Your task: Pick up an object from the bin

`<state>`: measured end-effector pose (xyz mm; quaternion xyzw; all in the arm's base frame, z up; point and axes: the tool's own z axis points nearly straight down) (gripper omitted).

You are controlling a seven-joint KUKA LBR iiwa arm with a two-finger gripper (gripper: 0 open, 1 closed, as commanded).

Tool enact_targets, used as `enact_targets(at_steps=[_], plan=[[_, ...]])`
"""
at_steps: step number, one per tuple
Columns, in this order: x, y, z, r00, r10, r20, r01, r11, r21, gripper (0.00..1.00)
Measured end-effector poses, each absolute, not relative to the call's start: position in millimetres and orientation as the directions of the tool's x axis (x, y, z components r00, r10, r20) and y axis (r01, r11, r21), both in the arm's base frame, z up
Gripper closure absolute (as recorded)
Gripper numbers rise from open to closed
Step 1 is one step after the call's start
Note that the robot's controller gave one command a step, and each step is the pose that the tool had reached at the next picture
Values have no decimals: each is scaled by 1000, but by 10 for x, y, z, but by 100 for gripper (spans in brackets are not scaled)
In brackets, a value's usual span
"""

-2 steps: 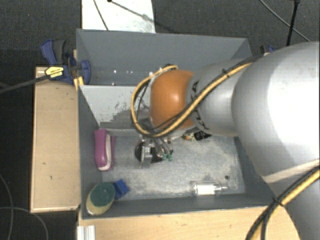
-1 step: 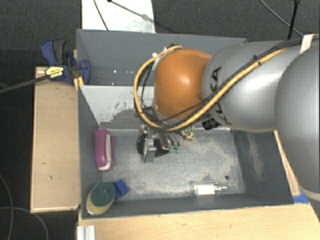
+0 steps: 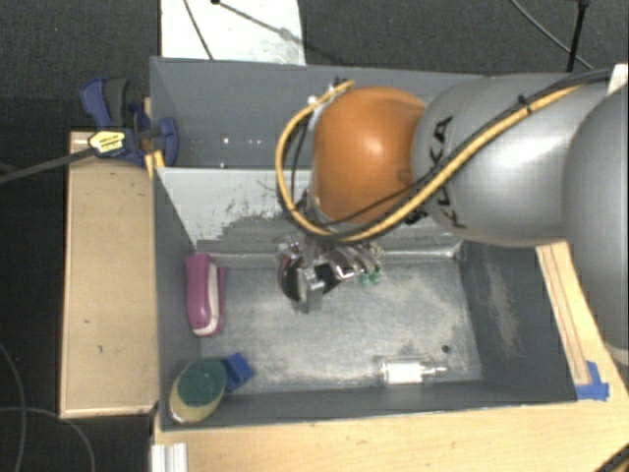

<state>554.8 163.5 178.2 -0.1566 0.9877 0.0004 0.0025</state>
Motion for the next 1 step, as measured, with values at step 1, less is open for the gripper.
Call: enact_targets(at_steps=[1], plan=[[5395, 1540, 2266, -951, -309, -7, -309, 951, 0, 100]])
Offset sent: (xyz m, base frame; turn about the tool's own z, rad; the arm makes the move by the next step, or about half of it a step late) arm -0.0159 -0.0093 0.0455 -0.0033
